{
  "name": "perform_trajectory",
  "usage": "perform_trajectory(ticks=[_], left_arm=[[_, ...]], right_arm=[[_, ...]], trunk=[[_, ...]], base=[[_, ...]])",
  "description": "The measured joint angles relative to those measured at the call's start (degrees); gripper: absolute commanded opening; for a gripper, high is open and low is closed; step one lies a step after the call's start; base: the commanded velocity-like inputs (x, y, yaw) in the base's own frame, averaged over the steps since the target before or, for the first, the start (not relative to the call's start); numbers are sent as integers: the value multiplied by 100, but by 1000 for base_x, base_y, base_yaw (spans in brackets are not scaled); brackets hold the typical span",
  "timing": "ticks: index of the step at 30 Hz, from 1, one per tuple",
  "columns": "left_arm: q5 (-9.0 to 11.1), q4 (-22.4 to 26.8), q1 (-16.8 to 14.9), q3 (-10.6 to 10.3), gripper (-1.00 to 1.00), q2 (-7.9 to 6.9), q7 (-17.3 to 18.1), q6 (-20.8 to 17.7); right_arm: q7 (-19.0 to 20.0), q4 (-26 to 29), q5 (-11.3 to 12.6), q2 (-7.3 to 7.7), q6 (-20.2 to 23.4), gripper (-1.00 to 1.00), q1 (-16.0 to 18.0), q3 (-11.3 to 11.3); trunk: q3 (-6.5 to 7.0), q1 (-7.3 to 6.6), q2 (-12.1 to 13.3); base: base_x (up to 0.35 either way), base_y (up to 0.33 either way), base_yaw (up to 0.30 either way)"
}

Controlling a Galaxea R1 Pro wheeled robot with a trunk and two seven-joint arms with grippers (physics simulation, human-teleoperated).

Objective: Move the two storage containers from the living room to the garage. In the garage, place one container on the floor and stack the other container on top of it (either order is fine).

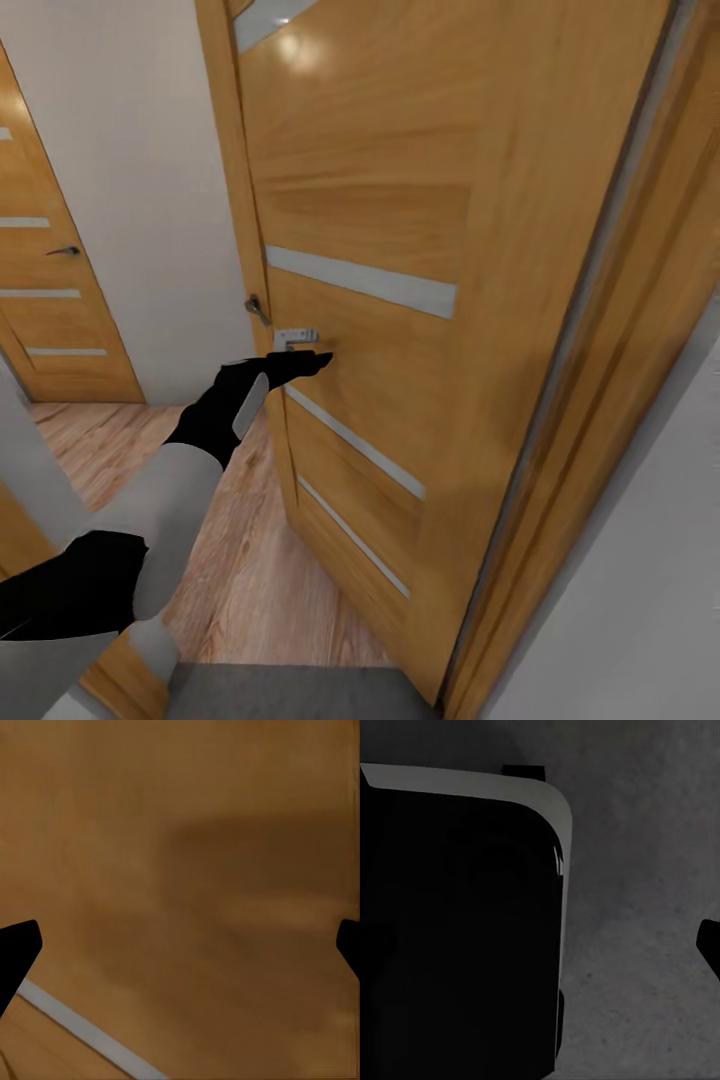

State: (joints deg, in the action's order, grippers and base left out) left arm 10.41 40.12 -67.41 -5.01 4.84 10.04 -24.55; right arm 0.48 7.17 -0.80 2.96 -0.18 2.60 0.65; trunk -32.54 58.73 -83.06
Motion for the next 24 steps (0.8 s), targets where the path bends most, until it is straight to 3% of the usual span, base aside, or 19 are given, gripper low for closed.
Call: perform_trajectory(ticks=[4, 6, 8, 24], left_arm=[[33, 15, -1, -1, 100, -63, 11, -13], [20, 14, 0, -2, 100, -5, 11, -27], [166, 16, 2, -15, 100, 10, 39, -49], [162, 40, 2, -15, 100, 8, 44, -77]], right_arm=[[5, 3, 0, 1, -3, 100, 1, 0], [7, -1, 0, 1, -1, 100, 1, 0], [7, 0, 0, 2, -1, 100, 1, 0], [9, -1, 0, 2, 1, 100, 2, 0]], trunk=[[0, 0, 0], [0, 0, 0], [0, 0, 0], [0, 0, 0]], base=[[7, 36, -168], [3, 126, -72], [2, 180, -47], [6, 198, -118]])
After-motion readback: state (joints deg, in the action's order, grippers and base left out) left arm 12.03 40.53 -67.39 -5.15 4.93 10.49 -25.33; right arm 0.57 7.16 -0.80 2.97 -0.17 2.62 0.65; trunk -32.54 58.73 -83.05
